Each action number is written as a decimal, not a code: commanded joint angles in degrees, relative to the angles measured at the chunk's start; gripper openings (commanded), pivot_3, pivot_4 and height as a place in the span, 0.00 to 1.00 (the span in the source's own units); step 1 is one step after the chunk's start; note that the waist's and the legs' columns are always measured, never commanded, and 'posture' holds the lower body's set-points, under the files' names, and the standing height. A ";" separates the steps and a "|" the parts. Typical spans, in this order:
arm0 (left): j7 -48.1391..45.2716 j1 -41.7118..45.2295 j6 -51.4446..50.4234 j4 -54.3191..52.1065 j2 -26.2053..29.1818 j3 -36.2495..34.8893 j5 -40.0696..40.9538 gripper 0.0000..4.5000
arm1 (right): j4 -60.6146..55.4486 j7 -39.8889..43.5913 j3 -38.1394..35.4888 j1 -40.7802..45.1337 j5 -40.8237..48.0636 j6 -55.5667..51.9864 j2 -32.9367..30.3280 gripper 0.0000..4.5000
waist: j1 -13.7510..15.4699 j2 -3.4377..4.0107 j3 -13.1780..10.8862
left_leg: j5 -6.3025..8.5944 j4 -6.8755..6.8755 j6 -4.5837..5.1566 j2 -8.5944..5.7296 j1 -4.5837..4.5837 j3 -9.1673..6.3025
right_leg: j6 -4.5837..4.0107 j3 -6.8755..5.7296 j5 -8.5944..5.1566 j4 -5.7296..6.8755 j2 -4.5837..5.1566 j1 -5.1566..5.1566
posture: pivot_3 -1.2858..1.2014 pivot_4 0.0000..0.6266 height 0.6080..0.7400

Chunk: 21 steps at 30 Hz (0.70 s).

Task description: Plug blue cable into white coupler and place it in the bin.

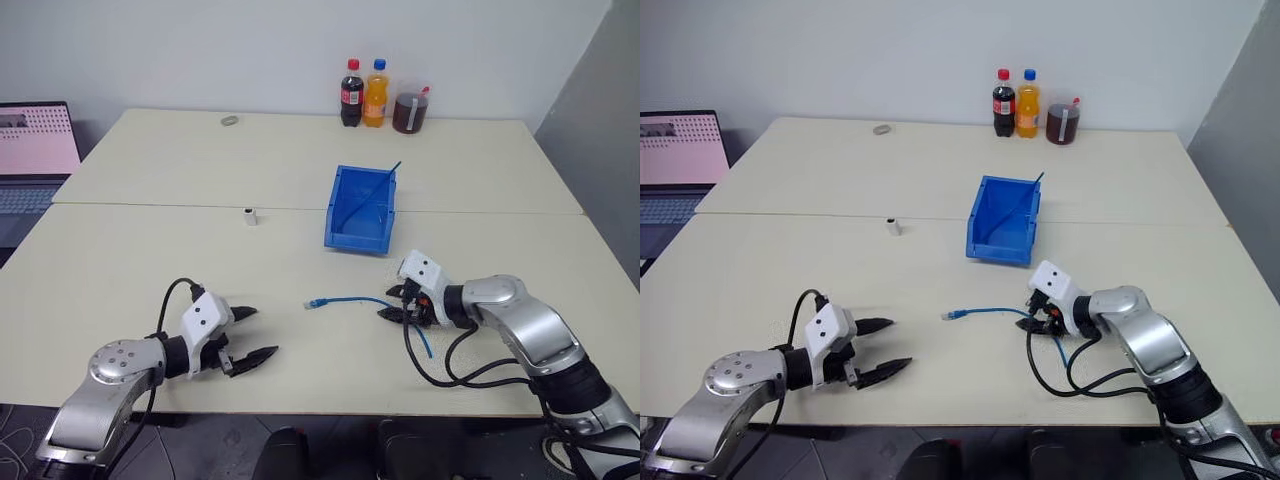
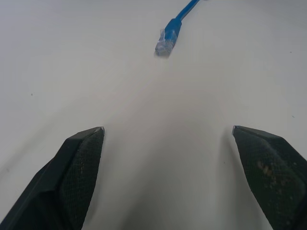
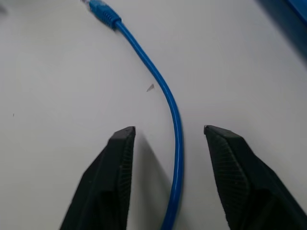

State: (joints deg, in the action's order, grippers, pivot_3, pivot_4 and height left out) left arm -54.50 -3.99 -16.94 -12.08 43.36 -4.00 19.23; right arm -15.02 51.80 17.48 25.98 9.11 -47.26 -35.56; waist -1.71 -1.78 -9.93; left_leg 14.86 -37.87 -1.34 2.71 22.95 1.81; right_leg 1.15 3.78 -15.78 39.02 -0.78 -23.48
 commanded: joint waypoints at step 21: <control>-8.65 25.43 4.68 20.96 -5.61 17.87 -11.36 1.00 | -21.86 0.29 -5.94 -6.90 11.71 -3.42 -8.10 0.86 | 0.24 -0.10 0.01 | 0.00 -0.08 0.01 -0.08 -0.01 -0.06 | 0.11 -0.17 0.02 -0.01 -0.04 0.12 | 0.52 0.24 1.00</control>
State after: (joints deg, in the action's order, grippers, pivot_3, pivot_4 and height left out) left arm -62.66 21.30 -12.07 7.92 38.53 11.37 9.65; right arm -34.33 52.75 13.01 19.06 19.67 -50.66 -43.38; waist -1.47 -1.88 -9.92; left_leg 14.86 -37.96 -1.33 2.63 22.94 1.78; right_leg 1.27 3.61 -15.76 39.01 -0.82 -23.36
